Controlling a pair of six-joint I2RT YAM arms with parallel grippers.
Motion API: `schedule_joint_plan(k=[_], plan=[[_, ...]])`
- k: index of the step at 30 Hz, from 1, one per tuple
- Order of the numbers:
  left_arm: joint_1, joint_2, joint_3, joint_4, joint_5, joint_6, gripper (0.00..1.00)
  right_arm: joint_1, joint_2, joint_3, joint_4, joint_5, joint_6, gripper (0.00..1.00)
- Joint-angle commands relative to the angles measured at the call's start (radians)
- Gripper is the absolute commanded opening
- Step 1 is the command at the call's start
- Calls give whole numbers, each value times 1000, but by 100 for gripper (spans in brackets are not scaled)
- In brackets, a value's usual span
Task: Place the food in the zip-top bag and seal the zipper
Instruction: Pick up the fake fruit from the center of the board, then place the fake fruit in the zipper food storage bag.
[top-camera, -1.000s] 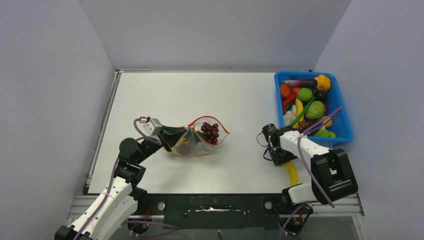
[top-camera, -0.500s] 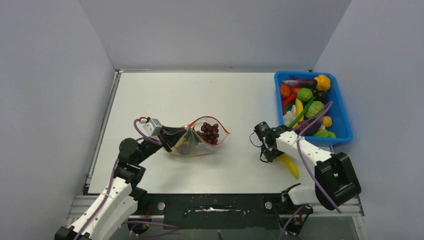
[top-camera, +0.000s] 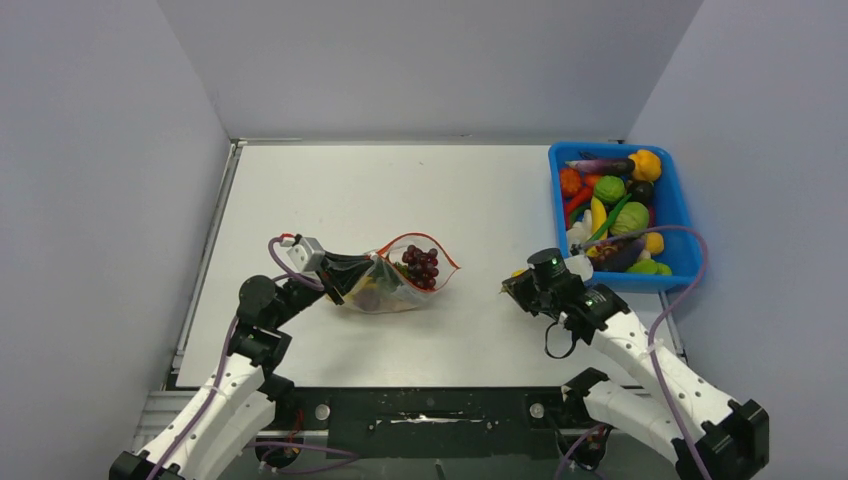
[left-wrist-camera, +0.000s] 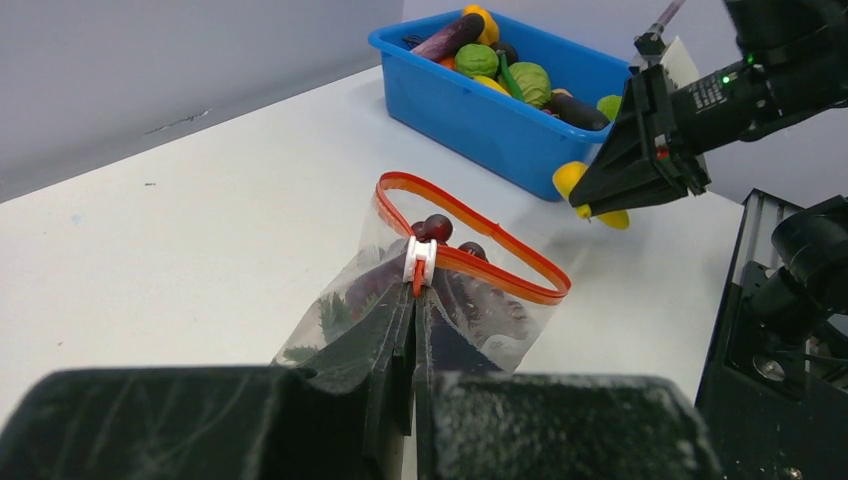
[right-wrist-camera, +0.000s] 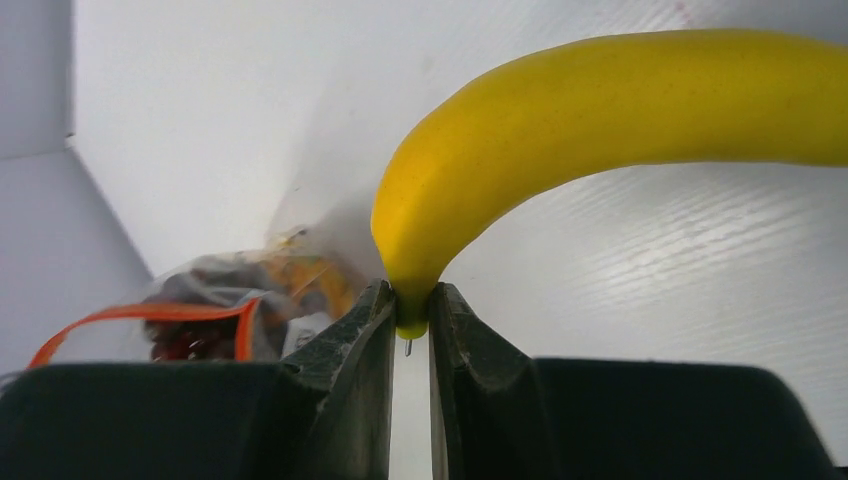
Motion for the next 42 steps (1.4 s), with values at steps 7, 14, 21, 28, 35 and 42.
schedule_joint_plan(k=[7,14,21,28,35,42], plan=[[7,11,37,72,11,-2,0,10,-152,29,373,-251,-330,0],[7,17,41,78,20,-5,0,10,-139,62,628,-617,-657,0],[7,29,38,108,55,-17,0,9,-13,128,806,-1092,-709,1],[6,29,27,139,84,-24,0,13,35,11,1412,-1343,-284,1],[6,29,15,173,95,-33,0,33,96,-103,1814,-1374,10,1],[7,25,6,191,109,-37,0,58,210,-134,1972,-1371,108,1]])
